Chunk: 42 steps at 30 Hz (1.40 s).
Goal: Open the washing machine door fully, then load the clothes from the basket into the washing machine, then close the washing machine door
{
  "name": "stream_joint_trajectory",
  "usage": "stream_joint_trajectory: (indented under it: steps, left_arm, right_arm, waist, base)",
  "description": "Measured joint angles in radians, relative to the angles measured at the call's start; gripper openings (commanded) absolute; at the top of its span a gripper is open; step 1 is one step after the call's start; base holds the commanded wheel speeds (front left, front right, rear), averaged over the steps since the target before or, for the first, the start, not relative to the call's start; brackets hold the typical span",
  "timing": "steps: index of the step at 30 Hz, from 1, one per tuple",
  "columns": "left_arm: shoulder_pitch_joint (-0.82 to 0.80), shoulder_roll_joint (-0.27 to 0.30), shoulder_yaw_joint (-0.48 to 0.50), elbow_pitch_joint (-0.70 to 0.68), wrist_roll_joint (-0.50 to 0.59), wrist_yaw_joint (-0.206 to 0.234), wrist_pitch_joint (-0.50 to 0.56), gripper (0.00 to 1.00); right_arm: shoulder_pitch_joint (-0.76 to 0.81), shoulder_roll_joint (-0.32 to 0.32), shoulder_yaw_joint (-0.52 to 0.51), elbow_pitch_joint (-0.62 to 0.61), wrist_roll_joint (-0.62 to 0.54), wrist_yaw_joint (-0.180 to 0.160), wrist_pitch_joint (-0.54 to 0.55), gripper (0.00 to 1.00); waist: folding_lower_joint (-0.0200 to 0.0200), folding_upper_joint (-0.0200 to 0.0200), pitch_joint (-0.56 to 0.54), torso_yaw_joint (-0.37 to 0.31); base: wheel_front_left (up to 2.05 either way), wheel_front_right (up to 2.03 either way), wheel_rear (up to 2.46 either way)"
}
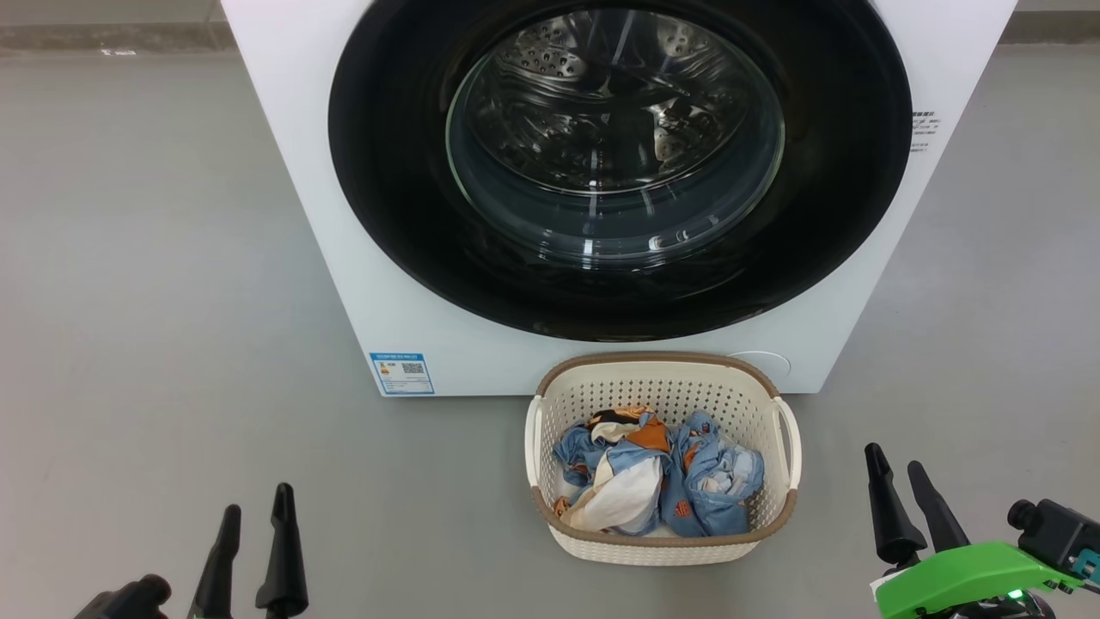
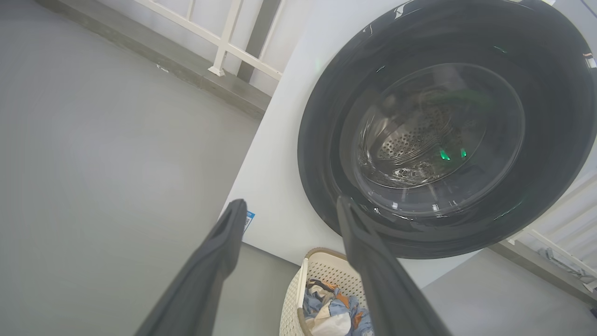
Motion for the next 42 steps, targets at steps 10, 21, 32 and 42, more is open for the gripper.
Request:
stream_joint_trajectory:
  steps: [10,21,32,42]
  left_arm:
    - [0.0,0.001,-0.009,-0.024,0.123,-0.002,-0.03,1.0]
    - [-0.001,0.004,-0.019,-0.036,0.246,-0.002,-0.057,1.0]
    - [-0.002,0.005,-0.034,-0.044,0.375,-0.003,-0.09,1.0]
    - [-0.002,0.007,-0.045,-0.045,0.481,-0.004,-0.118,1.0]
  right_arm:
    - [-0.004,-0.007,0.014,-0.008,-0.113,0.0,-0.028,1.0]
    - [-0.005,-0.023,0.031,-0.013,-0.22,0.0,-0.057,1.0]
    - [-0.005,-0.029,0.034,-0.02,-0.343,0.0,-0.085,1.0]
    - [-0.004,-0.03,0.027,-0.032,-0.459,0.0,-0.116,1.0]
  waist:
    - [0.0,0.0,0.014,0.009]
    - [-0.0001,0.0,0.024,0.017]
    - [-0.0001,0.0,0.025,0.028]
    - [0.0,0.0,0.025,0.04]
  base:
    - [0.0,0.0,0.0]
    - [0.0,0.0,0.0]
    - [0.0,0.0,0.0]
    - [0.0,0.0,0.0]
